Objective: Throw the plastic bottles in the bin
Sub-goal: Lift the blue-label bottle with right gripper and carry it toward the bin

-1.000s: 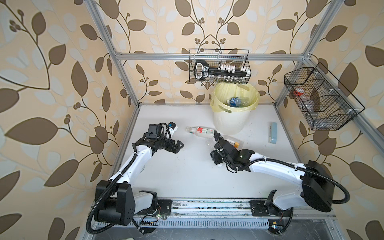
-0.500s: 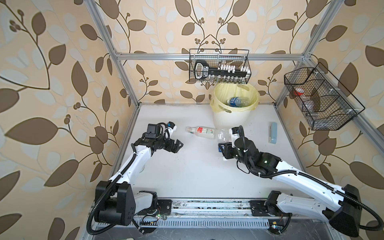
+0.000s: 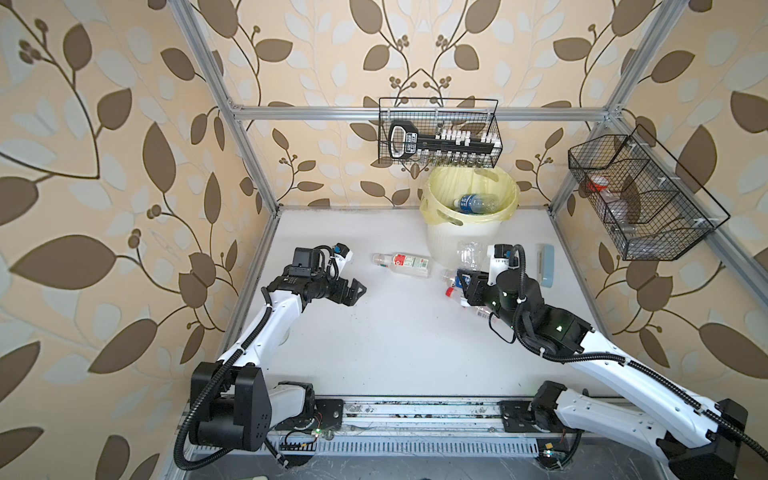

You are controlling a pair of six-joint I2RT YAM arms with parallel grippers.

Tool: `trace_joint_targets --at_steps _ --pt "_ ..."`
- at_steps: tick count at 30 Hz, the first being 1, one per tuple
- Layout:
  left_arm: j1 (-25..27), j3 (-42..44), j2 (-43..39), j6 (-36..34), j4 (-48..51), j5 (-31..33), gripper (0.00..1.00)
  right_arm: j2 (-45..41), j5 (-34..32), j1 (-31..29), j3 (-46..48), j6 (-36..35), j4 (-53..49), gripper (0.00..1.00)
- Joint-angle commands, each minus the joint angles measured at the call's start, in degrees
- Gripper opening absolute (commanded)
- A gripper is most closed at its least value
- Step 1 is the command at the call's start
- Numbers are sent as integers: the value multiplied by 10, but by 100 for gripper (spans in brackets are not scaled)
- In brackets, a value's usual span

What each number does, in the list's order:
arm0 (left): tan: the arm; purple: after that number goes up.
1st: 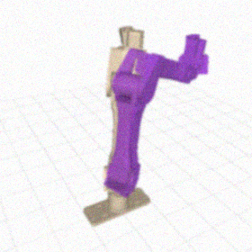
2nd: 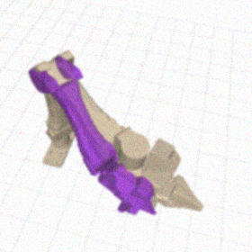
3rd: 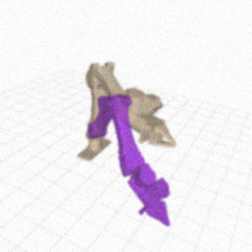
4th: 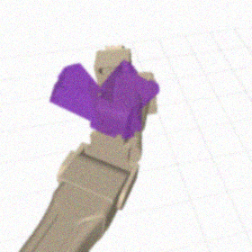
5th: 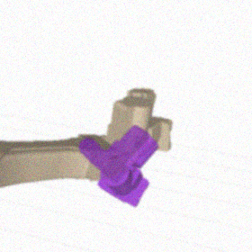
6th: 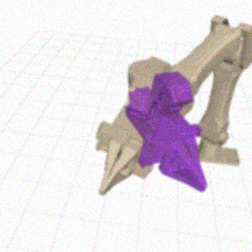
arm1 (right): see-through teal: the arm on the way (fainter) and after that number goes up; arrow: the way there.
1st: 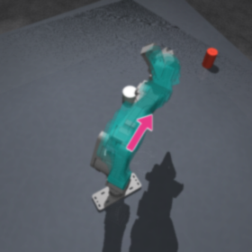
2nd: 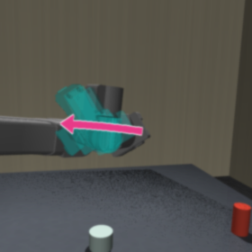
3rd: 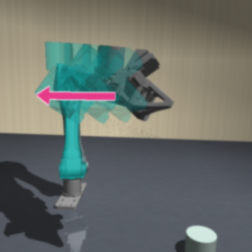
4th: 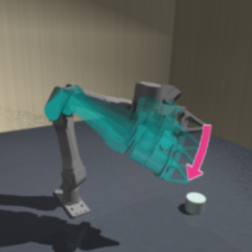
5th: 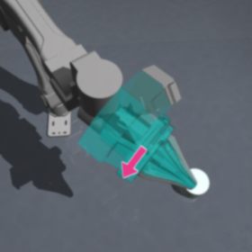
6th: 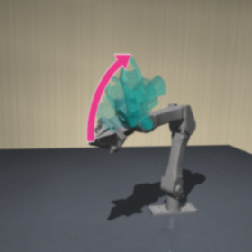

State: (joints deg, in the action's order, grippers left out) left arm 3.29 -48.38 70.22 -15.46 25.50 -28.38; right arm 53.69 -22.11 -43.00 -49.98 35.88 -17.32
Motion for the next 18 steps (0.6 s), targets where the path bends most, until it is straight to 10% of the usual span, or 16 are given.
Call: trace_joint_targets --at_steps 1,18 --pt "-4 -8 -6 -8 3 -20 99 -4 -19 12 -46 -17 -2 33" --pt "-7 -12 1 -7 6 -20 99 39 -4 86 -204 -71 -15 32"
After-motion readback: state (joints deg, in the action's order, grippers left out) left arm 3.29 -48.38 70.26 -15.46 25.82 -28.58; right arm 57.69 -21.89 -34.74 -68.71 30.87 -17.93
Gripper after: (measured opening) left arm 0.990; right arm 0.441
